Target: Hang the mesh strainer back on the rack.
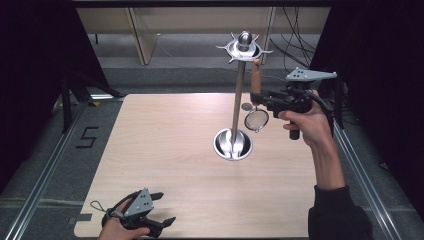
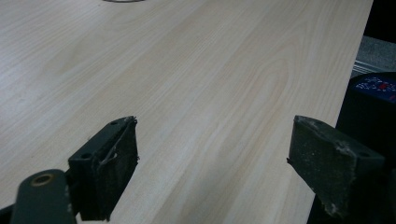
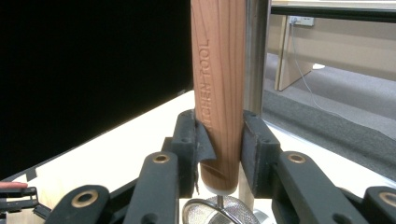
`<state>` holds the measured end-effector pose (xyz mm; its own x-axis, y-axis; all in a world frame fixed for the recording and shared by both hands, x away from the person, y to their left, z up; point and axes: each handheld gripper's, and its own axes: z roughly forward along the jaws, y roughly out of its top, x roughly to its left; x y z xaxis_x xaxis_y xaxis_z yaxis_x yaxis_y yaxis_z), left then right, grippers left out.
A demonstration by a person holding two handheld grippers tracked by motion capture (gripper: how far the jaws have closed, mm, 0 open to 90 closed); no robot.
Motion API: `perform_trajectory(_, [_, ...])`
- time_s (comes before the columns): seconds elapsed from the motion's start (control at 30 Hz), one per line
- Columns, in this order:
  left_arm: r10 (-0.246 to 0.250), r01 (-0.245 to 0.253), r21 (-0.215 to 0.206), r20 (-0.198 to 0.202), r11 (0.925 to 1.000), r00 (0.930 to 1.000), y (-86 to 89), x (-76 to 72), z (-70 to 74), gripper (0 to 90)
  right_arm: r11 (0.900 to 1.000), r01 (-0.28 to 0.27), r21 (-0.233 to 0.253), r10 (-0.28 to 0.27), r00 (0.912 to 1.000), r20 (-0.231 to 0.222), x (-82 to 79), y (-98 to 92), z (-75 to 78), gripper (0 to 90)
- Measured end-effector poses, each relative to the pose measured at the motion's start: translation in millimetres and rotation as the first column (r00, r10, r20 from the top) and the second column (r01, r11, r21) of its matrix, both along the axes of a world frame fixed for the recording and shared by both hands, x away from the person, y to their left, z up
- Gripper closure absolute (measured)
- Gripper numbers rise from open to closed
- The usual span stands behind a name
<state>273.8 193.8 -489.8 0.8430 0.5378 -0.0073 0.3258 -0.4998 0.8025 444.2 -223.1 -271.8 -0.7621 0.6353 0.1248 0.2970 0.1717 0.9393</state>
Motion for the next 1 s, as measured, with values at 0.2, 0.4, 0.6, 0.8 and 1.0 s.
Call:
perform_trajectory(0.2, [0.005,-0.005,-0.006,0.008,1.0000,1.0000,-0.3,-0.1,-0.5,15.2,1.000,0.008,0.008,-0.008,1.0000,-0.002,0.2,-0.6,-1.0,69.0])
perform_trajectory(0.4, [0.005,-0.005,-0.007,0.009,1.0000,0.9999,-0.4,-0.1,-0.4,15.3,1.000,0.012,0.020,-0.012,0.9999,0.007,1.0,0.1,-3.5,68.6])
perform_trajectory(0.6, [0.004,-0.004,-0.006,0.008,1.0000,1.0000,-0.4,-0.1,-0.4,15.2,1.000,0.011,0.026,-0.011,0.9999,0.001,0.5,-1.1,-2.7,67.3])
perform_trajectory(0.8, [0.004,-0.004,-0.006,0.008,1.0000,1.0000,-0.5,-0.1,-0.4,15.2,1.000,0.007,0.023,-0.008,0.9998,0.019,0.0,-0.4,-2.8,66.7])
perform_trajectory(1.0, [0.004,-0.004,-0.005,0.008,1.0000,1.0000,-0.3,-0.1,-0.4,15.2,1.000,0.009,0.022,-0.009,0.9999,0.010,-2.3,0.4,-1.9,65.3])
